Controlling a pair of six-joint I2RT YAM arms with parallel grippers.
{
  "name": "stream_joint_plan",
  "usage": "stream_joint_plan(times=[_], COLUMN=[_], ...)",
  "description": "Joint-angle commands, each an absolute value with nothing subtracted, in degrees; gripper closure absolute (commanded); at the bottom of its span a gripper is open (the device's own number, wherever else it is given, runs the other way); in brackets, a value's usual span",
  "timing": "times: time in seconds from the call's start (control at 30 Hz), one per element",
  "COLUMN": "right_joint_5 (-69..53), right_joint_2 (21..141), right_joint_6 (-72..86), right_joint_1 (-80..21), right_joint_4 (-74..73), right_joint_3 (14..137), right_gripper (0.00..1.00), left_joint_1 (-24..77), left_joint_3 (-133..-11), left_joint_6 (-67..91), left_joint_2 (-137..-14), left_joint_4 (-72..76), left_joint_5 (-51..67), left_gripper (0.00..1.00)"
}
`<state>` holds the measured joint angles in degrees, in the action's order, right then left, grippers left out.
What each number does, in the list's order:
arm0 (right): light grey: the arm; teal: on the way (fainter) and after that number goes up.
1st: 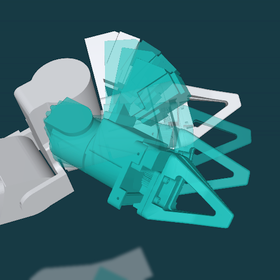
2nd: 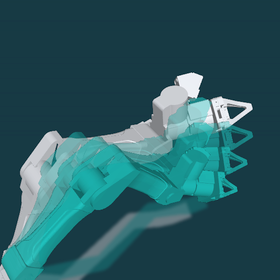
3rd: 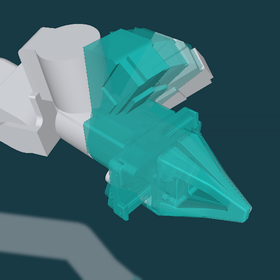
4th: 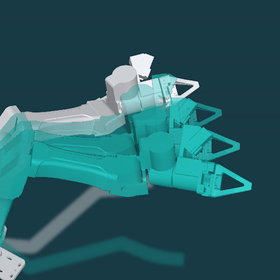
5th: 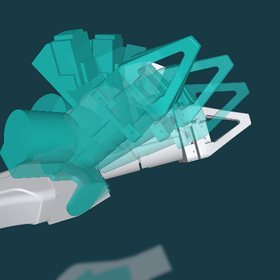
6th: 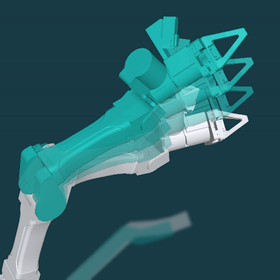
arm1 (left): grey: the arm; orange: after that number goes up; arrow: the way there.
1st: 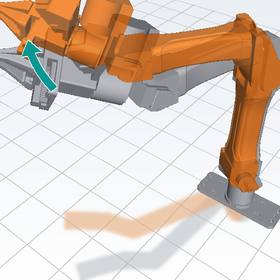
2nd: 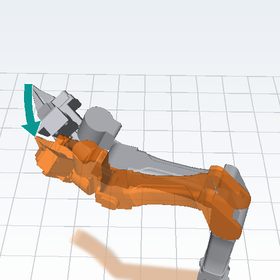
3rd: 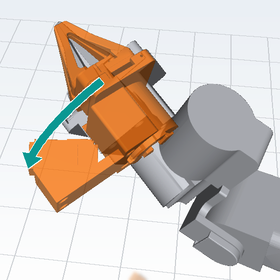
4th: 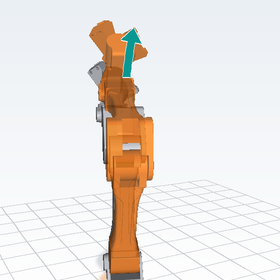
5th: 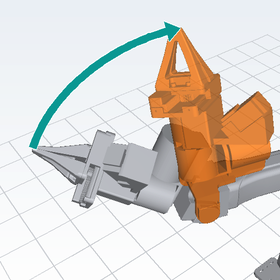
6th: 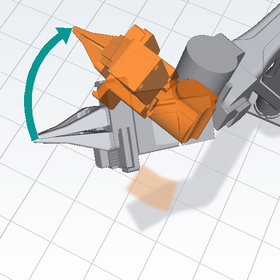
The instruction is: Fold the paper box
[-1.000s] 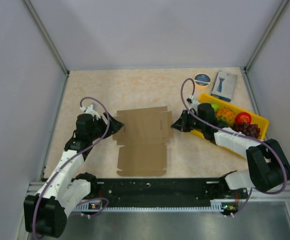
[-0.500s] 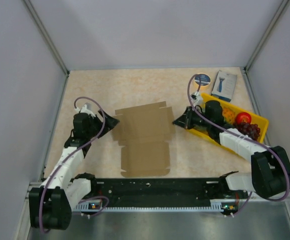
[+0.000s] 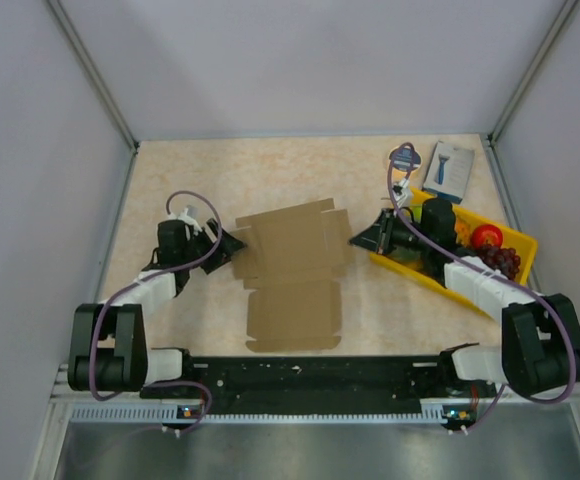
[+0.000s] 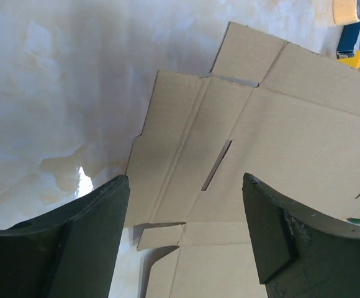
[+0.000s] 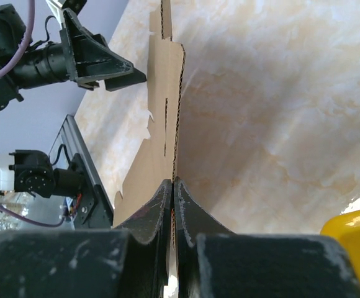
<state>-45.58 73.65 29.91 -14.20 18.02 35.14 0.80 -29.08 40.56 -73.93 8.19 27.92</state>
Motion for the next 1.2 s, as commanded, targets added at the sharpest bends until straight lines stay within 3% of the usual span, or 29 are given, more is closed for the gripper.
stream_joint_plan(times=[0.0, 0.37, 0.57, 0.73, 0.83, 0.97, 1.17], right_joint_5=[-48.1, -47.4, -47.6, -47.7, -47.7, -48.1, -48.7], right_joint_2=[74.4, 75.7, 75.6, 75.4, 75.4, 76.0, 76.4], right_joint_6=[30.6, 29.8, 30.0, 29.6, 29.4, 29.4, 29.4], right_joint_1=[-13.6, -13.6, -13.6, -13.5, -13.5, -13.4, -13.6], right_joint_4=[23.2, 22.5, 22.7, 21.7, 21.5, 21.6, 21.6], right_joint_3=[35.3, 35.8, 35.9, 36.1, 36.0, 36.3, 36.7], right_gripper=[1.00, 1.00, 1.00, 1.00, 1.00, 1.00, 1.00], left_joint_1=[0.4, 0.4, -1.1, -1.6, -2.0, -2.1, -2.0], left_joint_3=[-29.5, -32.1, -31.5, -28.7, -26.9, -25.6, -26.3], left_joint_6=[39.2, 33.9, 33.5, 36.2, 37.4, 38.4, 36.0], left_joint_2=[-75.3, -77.2, -78.7, -81.6, -81.0, -79.5, -75.7], left_joint_4=[16.6, 9.1, 13.7, 24.7, 29.4, 33.1, 28.4], left_joint_5=[30.6, 24.2, 26.7, 37.5, 39.7, 41.5, 38.3], left_gripper=[0.22, 0.14, 0.11, 0.39, 0.44, 0.64, 0.77])
